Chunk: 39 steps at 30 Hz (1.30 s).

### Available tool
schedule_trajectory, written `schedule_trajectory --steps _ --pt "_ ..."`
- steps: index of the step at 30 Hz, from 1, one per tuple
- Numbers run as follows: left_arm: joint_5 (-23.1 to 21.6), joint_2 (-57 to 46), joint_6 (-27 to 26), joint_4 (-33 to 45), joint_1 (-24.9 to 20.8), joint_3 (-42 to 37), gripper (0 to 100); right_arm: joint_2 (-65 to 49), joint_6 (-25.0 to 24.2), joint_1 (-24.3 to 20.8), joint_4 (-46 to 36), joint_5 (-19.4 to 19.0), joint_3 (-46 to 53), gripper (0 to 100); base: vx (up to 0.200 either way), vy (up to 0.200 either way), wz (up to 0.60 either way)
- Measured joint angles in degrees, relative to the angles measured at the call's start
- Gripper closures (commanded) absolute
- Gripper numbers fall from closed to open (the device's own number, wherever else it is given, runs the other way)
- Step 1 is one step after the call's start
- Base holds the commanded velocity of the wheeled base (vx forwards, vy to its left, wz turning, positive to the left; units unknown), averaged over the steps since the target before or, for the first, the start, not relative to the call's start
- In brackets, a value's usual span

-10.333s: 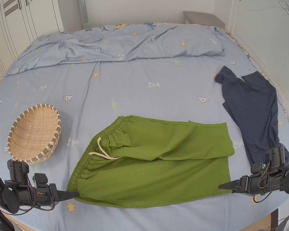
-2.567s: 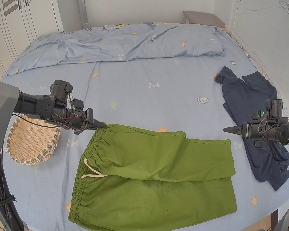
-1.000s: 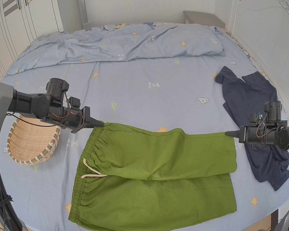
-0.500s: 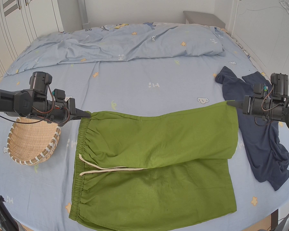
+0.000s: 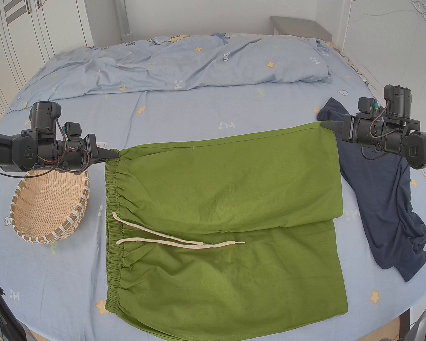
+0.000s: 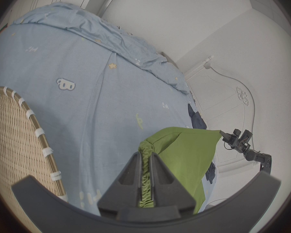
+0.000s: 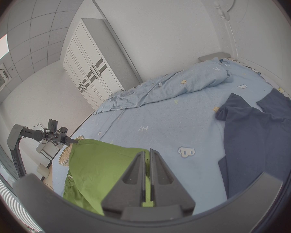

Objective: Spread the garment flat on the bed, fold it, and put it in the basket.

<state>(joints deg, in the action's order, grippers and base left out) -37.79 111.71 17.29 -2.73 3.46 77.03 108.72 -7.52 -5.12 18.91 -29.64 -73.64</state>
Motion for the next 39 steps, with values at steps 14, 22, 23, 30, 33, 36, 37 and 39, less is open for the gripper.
schedule_trajectory --steps 14,22,23,30,33,36,37,39 --pt "0.5 1.9 0.4 -6.3 0.7 0.2 100 9.2 0.0 -1.5 -0.1 0.5 -12.8 100 0.0 0.0 0.0" --pt "0.6 4.3 0.3 -10.2 1.6 0.3 100 13.4 0.0 -1.3 0.7 1.0 -18.4 100 0.0 0.0 0.0" --pt "0.6 4.6 0.3 -10.5 1.8 0.3 100 13.9 0.0 -1.2 1.1 1.1 -18.8 100 0.0 0.0 0.0" --pt "0.7 6.5 0.3 -13.7 2.7 0.4 100 16.8 0.0 -1.1 2.2 2.2 -21.3 100 0.0 0.0 0.0" --pt "1.7 7.4 0.3 -15.5 2.8 0.5 100 18.2 0.0 -1.4 2.3 2.8 -22.7 100 0.0 0.0 0.0" --pt "2.5 8.1 0.3 -16.4 2.8 0.5 100 19.5 0.0 -1.6 2.3 3.6 -24.0 100 0.0 0.0 0.0" --pt "2.6 8.3 0.3 -16.6 2.8 0.5 100 19.8 0.0 -1.7 2.3 3.7 -24.5 100 0.0 0.0 0.0" --pt "2.9 8.6 0.3 -17.0 2.8 0.5 100 20.6 0.0 -1.8 2.3 4.2 -25.4 100 0.0 0.0 0.0"
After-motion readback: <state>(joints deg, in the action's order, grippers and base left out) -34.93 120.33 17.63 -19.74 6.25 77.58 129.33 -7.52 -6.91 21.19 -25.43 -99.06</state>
